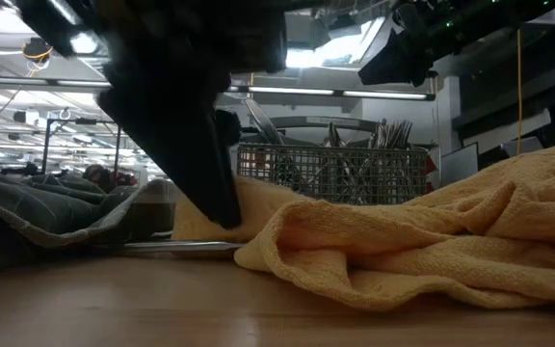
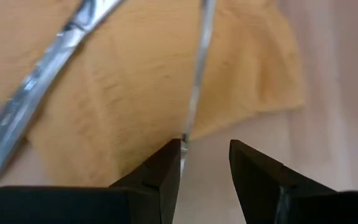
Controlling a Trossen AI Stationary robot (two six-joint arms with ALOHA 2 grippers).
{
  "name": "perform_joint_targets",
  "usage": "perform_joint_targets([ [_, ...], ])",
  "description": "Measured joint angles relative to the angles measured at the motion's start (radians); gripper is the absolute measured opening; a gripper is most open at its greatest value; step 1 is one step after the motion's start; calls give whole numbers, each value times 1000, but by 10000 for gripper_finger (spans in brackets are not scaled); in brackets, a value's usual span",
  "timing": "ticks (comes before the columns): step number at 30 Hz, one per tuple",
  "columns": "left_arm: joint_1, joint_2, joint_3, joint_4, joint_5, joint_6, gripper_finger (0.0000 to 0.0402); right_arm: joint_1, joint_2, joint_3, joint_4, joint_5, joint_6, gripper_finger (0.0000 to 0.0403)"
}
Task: Sort silverware
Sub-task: Put the silver knife into the gray utensil holder
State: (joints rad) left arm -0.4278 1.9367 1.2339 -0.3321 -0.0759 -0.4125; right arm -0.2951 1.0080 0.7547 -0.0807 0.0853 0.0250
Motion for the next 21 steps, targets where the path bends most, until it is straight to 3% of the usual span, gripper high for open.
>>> perform_joint_targets([
  [15, 30, 57, 2, 0, -8, 89, 125, 0, 0, 0, -9, 0, 29, 140],
  [21, 23, 57, 2, -22, -11, 164, 82, 0, 0, 0, -29, 0, 30, 140],
])
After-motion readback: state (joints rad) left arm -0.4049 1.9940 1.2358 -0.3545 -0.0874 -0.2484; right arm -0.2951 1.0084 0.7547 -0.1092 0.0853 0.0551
